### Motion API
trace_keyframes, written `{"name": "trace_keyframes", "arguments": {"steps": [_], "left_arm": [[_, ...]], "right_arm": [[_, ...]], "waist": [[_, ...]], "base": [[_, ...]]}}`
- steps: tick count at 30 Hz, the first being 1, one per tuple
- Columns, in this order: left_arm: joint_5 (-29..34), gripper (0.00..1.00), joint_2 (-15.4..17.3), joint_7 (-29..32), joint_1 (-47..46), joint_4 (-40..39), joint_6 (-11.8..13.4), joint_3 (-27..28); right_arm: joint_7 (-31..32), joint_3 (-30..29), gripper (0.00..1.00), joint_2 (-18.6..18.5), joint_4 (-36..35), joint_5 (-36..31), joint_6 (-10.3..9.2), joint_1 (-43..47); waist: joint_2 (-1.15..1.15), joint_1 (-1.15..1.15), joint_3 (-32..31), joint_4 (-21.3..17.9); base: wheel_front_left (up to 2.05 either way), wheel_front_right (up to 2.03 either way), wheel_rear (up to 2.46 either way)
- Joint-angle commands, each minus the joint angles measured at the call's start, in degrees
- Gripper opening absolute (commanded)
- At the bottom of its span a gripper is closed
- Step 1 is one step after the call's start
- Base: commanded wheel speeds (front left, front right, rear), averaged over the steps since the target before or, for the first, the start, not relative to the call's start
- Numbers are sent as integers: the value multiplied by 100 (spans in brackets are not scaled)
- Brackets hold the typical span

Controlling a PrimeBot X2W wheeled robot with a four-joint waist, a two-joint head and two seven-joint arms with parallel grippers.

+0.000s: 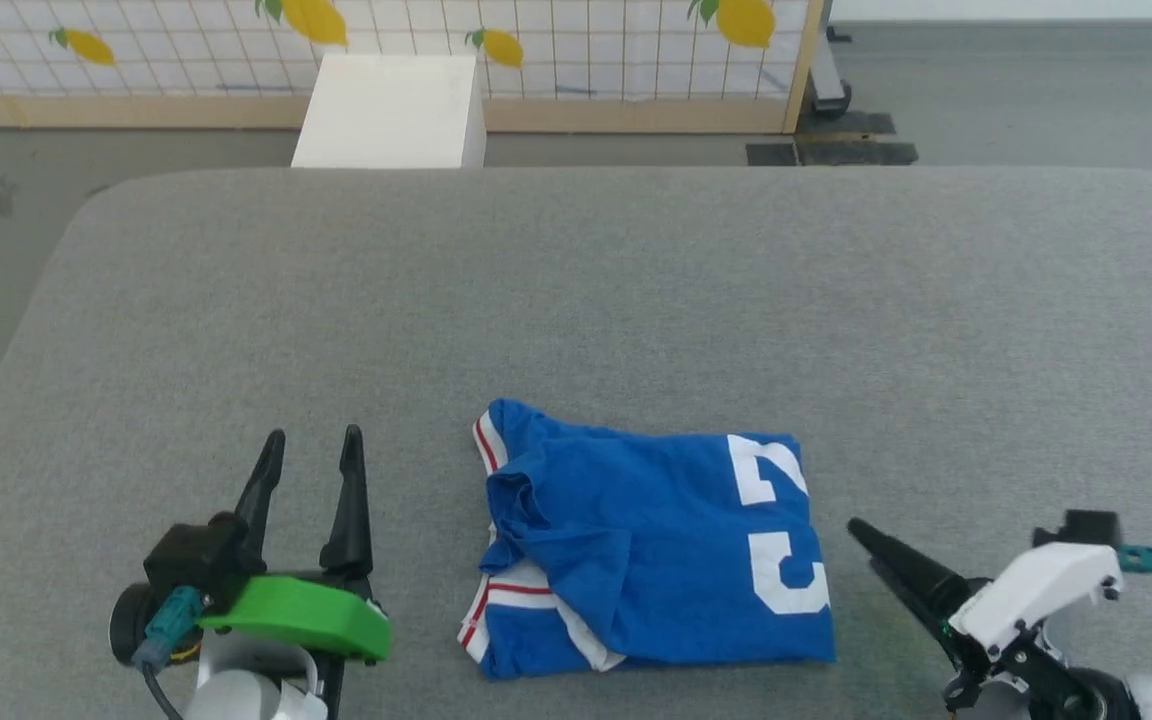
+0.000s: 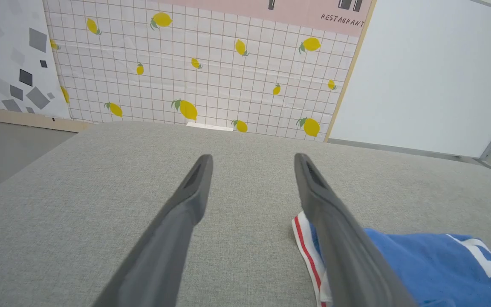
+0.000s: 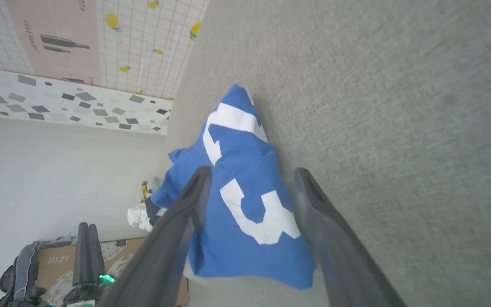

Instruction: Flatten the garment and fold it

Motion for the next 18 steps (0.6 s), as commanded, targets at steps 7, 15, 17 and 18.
{"name": "trace_keyframes", "arguments": {"steps": [7, 15, 17, 18], "left_arm": [[21, 100, -12, -22, -224, -65, -38, -40], [-3, 100, -13, -22, -292, -71, -38, -56], [-8, 100, -13, -22, -300, -65, -38, -68], [-10, 100, -13, -22, -300, -64, -38, -70]], "right_arm": [[1357, -341, 100, 5, 1160, -98, -6, -866], [1737, -102, 100, 5, 1887, -234, -6, -1424], [1762, 68, 100, 5, 1985, -137, -6, -1493], [1784, 181, 79, 5, 2027, -125, -6, -1516]], "waist": [[0, 0, 261, 293], [0, 0, 367, 542], [0, 0, 369, 597], [0, 0, 366, 621]], "base": [[0, 0, 0], [0, 0, 0], [0, 0, 0], [0, 0, 0]]}}
